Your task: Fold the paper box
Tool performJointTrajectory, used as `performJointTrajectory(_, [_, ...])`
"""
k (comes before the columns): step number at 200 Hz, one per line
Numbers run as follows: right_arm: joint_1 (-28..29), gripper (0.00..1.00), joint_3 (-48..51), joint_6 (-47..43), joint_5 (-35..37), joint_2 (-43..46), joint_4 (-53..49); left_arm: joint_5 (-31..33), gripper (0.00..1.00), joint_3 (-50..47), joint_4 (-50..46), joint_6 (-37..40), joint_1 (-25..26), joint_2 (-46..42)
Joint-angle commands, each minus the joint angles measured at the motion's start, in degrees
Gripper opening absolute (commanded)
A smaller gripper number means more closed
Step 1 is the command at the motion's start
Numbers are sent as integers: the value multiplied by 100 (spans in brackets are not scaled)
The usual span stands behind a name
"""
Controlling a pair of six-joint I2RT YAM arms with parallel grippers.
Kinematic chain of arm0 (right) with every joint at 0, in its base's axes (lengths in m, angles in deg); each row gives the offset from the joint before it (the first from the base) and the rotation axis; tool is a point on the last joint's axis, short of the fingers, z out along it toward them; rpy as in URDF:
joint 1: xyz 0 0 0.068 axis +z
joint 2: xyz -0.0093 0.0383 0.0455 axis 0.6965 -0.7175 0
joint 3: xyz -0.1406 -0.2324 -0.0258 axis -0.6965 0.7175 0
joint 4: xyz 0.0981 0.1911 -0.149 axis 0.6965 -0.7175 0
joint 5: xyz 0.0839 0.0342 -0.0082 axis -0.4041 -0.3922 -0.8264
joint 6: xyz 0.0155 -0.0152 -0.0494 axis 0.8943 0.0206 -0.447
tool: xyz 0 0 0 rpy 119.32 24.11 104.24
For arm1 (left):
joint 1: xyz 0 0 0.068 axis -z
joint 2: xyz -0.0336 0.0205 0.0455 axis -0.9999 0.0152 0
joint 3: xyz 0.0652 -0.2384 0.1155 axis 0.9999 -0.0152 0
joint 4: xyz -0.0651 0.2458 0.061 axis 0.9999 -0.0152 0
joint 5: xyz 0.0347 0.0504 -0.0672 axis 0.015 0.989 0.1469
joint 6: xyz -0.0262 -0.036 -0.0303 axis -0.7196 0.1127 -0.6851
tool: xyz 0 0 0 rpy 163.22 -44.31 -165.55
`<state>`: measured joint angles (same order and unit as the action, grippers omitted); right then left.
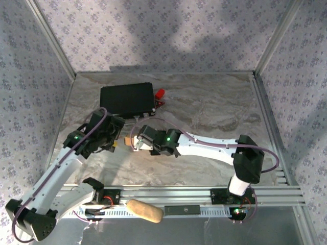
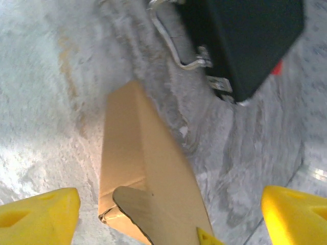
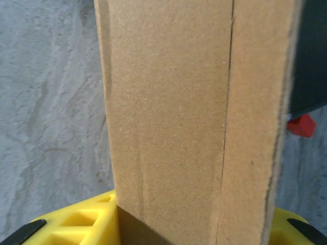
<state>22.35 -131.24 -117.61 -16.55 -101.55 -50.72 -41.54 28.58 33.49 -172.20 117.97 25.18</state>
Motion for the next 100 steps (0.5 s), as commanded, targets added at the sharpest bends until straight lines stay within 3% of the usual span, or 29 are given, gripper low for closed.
performJointTrajectory(1, [-109,42,-327,305,-850,342,-986,198,90,466,57,1884,-75,-239])
performJointTrajectory(23, [-252,43,-397,445,-1407,526,-1374,-932,71,467,828,4418,-72,-348])
performJointTrajectory(45, [-390,43,-359,517,-1801,676,-1524,-1503,61,862,37,5804,-86,5])
performJointTrajectory(68, [-408,43,-300,545,-1924,709,-1503,-1657,50,1339,-886,6958,40,673])
performJointTrajectory(100, [-408,43,-269,551,-1973,621,-1539,-1415,53,1445,-1339,7725,502,941])
